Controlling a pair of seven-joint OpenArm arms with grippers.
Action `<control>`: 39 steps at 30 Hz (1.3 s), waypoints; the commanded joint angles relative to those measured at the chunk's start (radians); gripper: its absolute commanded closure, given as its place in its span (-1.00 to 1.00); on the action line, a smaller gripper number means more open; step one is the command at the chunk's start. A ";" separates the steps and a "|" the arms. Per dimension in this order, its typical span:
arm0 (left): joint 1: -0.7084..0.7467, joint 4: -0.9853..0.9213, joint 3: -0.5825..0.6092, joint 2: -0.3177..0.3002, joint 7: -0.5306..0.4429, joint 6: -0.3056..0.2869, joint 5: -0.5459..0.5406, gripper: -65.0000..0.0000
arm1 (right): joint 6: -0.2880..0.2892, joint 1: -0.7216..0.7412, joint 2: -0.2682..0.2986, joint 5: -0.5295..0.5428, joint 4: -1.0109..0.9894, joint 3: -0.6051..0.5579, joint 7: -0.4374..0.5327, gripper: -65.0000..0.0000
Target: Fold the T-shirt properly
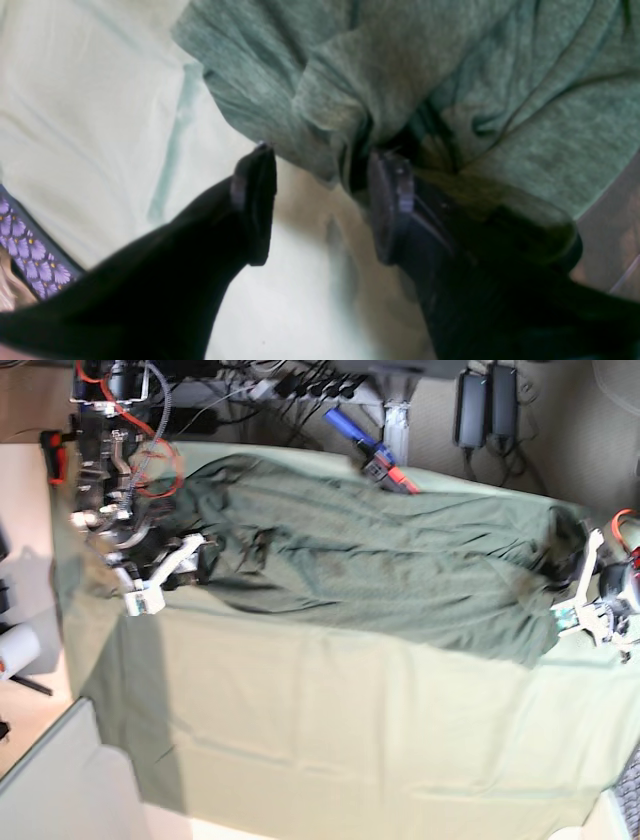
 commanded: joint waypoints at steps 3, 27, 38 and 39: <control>-0.019 0.011 -0.011 -0.017 -0.013 0.043 0.014 -0.02 | 0.013 0.044 0.019 0.001 -0.017 -0.047 0.006 0.04; -0.031 0.011 -0.013 -0.014 -0.121 0.141 0.130 -0.02 | 0.012 0.037 0.019 0.035 0.162 0.046 -0.117 1.00; -0.039 -0.002 -0.013 0.008 -0.168 0.140 0.126 -0.02 | 0.012 -0.080 0.022 0.037 0.259 0.051 -0.128 1.00; -0.043 -0.013 -0.013 0.018 -0.167 0.140 0.126 -0.02 | 0.012 -0.097 0.022 0.034 0.275 0.054 -0.128 1.00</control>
